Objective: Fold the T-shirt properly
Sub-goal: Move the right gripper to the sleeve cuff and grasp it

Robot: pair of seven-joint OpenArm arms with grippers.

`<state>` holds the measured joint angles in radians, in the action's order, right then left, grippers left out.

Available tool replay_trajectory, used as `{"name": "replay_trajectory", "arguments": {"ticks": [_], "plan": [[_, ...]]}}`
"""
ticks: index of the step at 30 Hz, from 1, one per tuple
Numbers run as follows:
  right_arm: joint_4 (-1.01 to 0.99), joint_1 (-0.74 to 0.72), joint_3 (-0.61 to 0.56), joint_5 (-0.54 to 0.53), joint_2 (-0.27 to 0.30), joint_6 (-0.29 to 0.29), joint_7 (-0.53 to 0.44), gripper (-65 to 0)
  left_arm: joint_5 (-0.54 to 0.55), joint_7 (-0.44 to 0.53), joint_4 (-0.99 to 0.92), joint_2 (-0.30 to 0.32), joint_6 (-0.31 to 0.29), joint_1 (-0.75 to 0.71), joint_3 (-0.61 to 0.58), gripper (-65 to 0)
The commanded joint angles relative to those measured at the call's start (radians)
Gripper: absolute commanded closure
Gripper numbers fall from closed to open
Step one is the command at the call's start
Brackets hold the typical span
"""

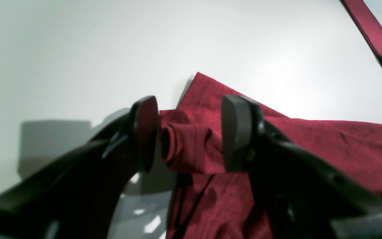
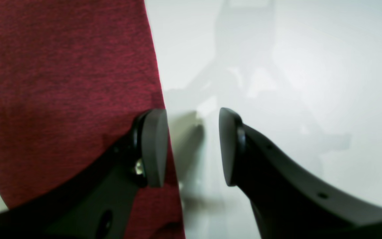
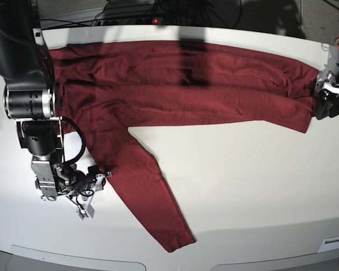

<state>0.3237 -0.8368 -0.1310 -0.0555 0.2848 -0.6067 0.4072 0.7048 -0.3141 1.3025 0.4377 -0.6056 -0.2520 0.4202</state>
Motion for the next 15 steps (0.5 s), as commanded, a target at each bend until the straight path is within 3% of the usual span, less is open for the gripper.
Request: {"name": "replay_trajectory", "arguments": {"ticks": [1, 15], "plan": [[0.012, -0.041, 0.004, -0.022, 0.006, -0.019, -0.005, -25.6, 0.018, 0.027, 0.017, 0.023, -0.008, 0.006, 0.011, -30.3], [0.012, -0.030, 0.003, -0.048, -0.023, -0.037, 0.075, -25.6, 0.018, 0.030, 0.017, 0.023, -0.008, 0.006, 0.011, -30.3]]}}
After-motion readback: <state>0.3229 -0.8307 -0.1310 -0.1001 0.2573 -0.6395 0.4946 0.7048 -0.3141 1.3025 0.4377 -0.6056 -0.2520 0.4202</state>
